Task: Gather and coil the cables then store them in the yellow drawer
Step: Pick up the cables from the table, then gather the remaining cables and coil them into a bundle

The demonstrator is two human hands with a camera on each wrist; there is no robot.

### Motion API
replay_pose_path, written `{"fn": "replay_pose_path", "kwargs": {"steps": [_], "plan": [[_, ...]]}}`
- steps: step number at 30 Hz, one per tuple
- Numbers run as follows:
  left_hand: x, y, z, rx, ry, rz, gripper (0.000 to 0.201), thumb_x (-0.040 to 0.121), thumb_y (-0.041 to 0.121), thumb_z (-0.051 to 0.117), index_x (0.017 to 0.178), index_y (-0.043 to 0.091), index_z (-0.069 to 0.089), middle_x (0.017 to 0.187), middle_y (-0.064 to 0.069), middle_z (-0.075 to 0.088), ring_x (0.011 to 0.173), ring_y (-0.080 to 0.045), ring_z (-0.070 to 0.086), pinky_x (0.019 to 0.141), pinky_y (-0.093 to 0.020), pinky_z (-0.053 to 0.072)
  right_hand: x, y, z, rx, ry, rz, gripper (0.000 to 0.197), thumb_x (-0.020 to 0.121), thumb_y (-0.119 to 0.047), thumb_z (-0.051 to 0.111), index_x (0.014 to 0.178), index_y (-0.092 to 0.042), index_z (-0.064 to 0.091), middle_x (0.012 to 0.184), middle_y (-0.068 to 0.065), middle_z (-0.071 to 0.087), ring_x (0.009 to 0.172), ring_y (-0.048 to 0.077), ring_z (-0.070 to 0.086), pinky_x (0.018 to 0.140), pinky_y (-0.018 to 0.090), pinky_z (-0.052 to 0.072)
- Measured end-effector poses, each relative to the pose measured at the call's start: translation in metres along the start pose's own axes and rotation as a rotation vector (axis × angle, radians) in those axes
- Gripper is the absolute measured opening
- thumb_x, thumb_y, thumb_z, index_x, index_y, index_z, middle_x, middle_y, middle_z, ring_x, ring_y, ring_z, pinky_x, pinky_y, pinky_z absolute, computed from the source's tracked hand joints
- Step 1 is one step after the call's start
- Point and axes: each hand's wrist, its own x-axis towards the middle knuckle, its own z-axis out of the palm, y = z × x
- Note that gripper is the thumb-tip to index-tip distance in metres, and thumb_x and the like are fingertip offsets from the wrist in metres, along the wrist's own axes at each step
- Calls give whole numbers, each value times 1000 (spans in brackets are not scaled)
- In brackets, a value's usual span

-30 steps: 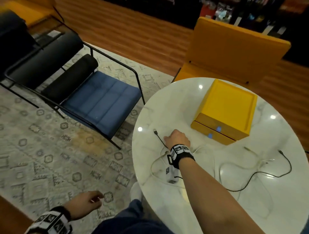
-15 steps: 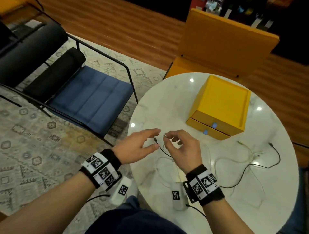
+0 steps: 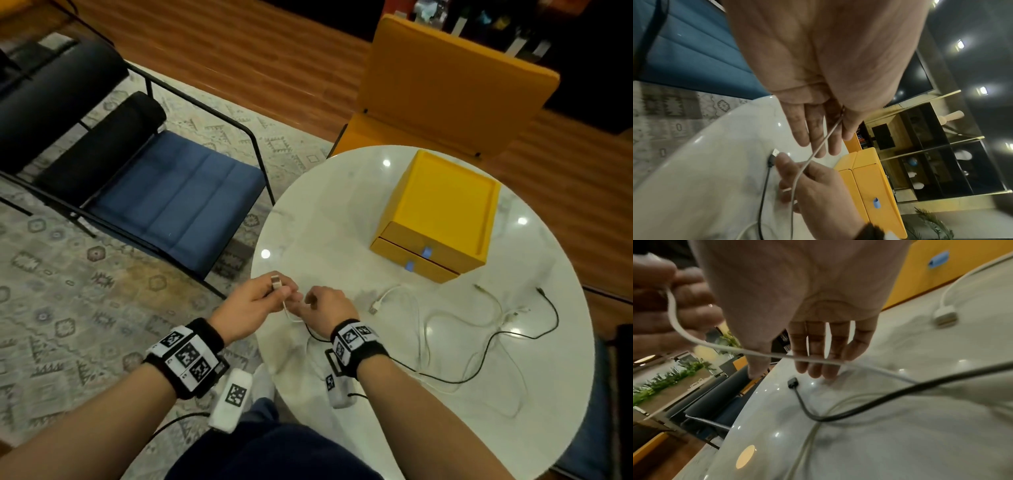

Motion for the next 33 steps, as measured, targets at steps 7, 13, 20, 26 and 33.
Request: {"fn": "replay_pose_path", "kwargs": {"steps": [7, 13, 20, 26, 33], "plan": [[-11, 3, 4, -104, 19, -117, 20, 107, 11, 46, 99, 9, 65, 75, -6, 67, 89, -35, 72, 101, -56, 53, 23, 0, 8, -205, -100, 72, 27, 80, -34, 68, 101, -17, 70, 105, 10, 69, 91, 31, 66, 78, 36, 57], [2, 17, 13, -173, 110, -137, 19, 100, 26, 55, 96, 10, 66, 63, 4, 52, 65, -17, 56, 93, -60, 57, -10, 24, -41, 223, 352, -25, 6, 84, -28, 67, 82, -23, 67, 83, -2, 72, 74, 18, 67, 71, 29, 54], [24, 56, 62, -228, -3, 14, 18, 102, 26, 58, 96, 10, 60, 71, 10, 67, 64, -3, 64, 82, -36, 61, -62, 18, -70, 290, 500, -376, 3, 88, -21, 71, 88, -18, 72, 81, -3, 69, 69, 11, 63, 66, 17, 48], [30, 53, 72, -154, 95, -40, 26, 105, 33, 50, 88, 14, 56, 88, -1, 56, 86, -17, 57, 92, -47, 59, -65, 66, -60, 501, 619, -54, 6, 90, -24, 69, 91, -20, 73, 90, -3, 73, 81, 10, 66, 77, 26, 55], [13, 31, 66, -299, -51, -94, 30, 108, 30, 42, 85, 12, 46, 65, -1, 42, 64, -21, 49, 86, -47, 60, -34, 99, -13, 158, 239, 10, 26, 89, -23, 65, 114, -21, 69, 113, 6, 67, 101, 24, 64, 92, 38, 52]]}}
